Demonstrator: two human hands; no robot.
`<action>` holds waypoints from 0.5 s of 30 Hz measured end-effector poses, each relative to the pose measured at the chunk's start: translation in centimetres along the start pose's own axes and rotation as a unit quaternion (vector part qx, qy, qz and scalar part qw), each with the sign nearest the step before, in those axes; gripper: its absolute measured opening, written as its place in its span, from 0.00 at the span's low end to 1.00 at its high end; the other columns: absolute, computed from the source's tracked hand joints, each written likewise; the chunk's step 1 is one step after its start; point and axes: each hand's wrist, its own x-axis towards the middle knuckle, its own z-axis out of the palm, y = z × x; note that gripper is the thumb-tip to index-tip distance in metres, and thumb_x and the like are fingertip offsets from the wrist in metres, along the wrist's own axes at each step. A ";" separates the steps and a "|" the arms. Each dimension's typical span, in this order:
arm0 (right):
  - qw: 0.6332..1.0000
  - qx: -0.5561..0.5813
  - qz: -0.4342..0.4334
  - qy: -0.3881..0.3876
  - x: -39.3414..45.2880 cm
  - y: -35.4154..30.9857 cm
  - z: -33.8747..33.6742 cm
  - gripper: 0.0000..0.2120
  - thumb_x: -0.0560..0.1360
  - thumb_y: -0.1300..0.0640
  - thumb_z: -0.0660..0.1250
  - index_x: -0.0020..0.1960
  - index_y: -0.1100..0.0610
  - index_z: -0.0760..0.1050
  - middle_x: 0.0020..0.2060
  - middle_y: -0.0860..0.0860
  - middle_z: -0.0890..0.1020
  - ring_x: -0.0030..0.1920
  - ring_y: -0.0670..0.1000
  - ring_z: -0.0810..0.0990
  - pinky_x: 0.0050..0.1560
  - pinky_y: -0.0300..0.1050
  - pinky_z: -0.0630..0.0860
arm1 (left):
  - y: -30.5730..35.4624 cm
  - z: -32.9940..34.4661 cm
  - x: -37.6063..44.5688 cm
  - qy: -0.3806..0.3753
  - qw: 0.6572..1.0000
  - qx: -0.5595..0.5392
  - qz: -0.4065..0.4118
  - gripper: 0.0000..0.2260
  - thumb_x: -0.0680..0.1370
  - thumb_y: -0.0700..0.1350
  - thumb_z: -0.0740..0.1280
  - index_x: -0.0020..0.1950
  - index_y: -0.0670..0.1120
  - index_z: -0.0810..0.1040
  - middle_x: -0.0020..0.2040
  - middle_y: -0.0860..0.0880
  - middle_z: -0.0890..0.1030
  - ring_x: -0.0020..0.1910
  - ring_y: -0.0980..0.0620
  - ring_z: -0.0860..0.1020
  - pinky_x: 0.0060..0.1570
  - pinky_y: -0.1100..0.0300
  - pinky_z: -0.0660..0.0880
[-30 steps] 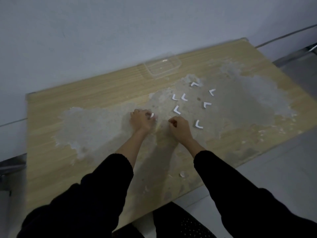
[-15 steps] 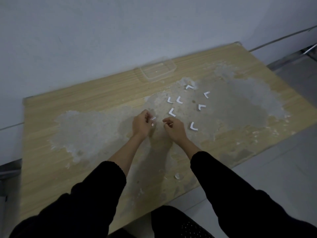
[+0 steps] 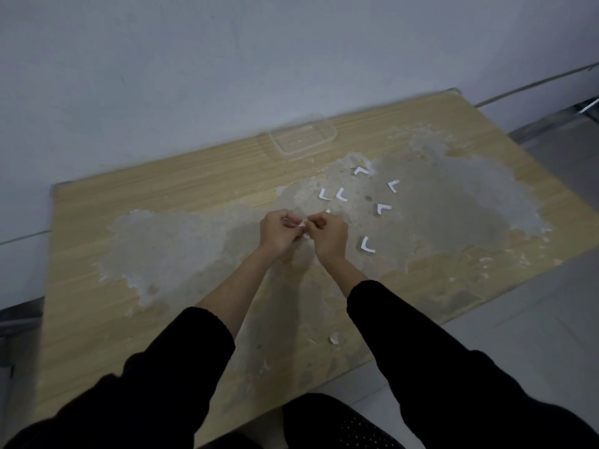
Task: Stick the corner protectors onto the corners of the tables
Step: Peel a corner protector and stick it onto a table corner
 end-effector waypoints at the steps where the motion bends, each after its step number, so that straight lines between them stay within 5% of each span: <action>1: 1.000 -0.007 0.006 0.003 0.1 0.0 0.1 0.08 0.72 0.63 0.70 0.49 0.63 0.83 0.44 0.58 0.86 0.47 0.54 0.83 0.40 0.33 0.68 | 0.0 0.0 0.0 0.004 1.000 -0.003 -0.003 0.05 0.69 0.35 0.74 0.42 0.39 0.80 0.43 0.38 0.83 0.46 0.42 0.83 0.49 0.48 0.81; 5: 1.000 -0.022 0.008 -0.007 0.2 0.0 0.4 0.06 0.72 0.61 0.69 0.46 0.62 0.82 0.42 0.57 0.85 0.45 0.53 0.83 0.41 0.40 0.72 | -0.1 -0.4 -0.1 -0.004 0.999 -0.020 -0.036 0.07 0.70 0.35 0.73 0.47 0.35 0.81 0.40 0.39 0.82 0.40 0.46 0.82 0.44 0.54 0.82; 9: 0.999 0.002 0.032 -0.017 0.4 0.5 0.8 0.06 0.72 0.62 0.68 0.45 0.63 0.81 0.40 0.57 0.84 0.41 0.51 0.80 0.40 0.40 0.72 | 0.0 -1.5 -0.2 -0.035 0.996 -0.056 -0.063 0.04 0.71 0.36 0.73 0.42 0.38 0.79 0.31 0.46 0.80 0.23 0.59 0.78 0.27 0.66 0.78; 12: 0.993 0.066 0.090 -0.029 0.4 0.8 1.5 0.05 0.72 0.65 0.66 0.41 0.64 0.81 0.34 0.57 0.82 0.36 0.52 0.78 0.42 0.45 0.76 | -0.2 -2.2 -0.3 -0.025 0.993 -0.065 -0.093 0.05 0.72 0.37 0.72 0.39 0.42 0.78 0.27 0.49 0.80 0.21 0.59 0.78 0.24 0.65 0.78; 15: 0.980 0.120 0.158 -0.023 0.3 1.1 1.8 0.11 0.71 0.68 0.64 0.32 0.59 0.77 0.26 0.51 0.77 0.29 0.47 0.74 0.35 0.40 0.74 | -0.4 -2.6 -0.4 -0.015 0.991 -0.076 -0.108 0.03 0.74 0.37 0.71 0.44 0.39 0.78 0.32 0.43 0.79 0.21 0.58 0.78 0.21 0.65 0.76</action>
